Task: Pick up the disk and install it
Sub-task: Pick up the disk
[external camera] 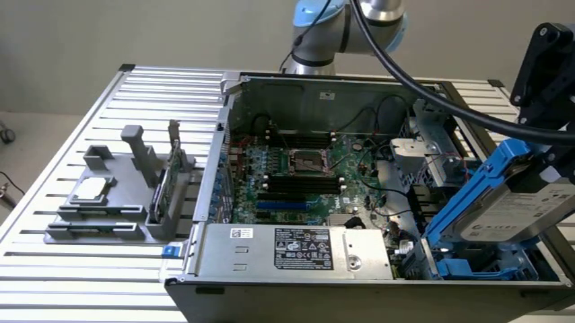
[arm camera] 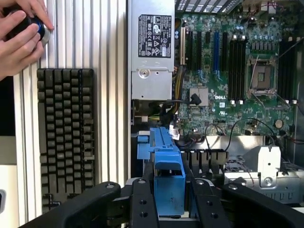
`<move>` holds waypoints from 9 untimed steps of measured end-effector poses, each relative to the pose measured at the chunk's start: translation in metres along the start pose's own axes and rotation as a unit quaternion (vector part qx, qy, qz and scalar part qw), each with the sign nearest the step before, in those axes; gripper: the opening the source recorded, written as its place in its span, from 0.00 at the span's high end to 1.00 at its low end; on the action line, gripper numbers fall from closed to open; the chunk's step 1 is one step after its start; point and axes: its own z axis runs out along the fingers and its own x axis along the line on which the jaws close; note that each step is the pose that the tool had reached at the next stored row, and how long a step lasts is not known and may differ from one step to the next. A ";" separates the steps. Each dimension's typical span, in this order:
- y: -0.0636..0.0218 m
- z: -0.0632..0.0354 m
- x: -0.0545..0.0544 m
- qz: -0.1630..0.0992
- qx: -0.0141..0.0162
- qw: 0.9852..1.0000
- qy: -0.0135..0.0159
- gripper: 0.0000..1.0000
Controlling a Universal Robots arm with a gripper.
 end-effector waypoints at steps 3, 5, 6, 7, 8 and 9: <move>-0.0003 0.0049 0.000 0.000 0.000 1.000 -0.002 0.68; -0.0010 0.0075 0.001 0.000 0.000 1.000 -0.003 0.68; -0.0018 0.0087 0.001 0.000 0.000 1.000 -0.003 0.68; -0.0029 0.0096 0.001 0.000 0.000 1.000 -0.004 0.68; -0.0048 0.0101 0.001 0.000 0.000 1.000 -0.004 0.68; -0.0070 0.0106 0.001 0.000 0.000 1.000 -0.004 0.68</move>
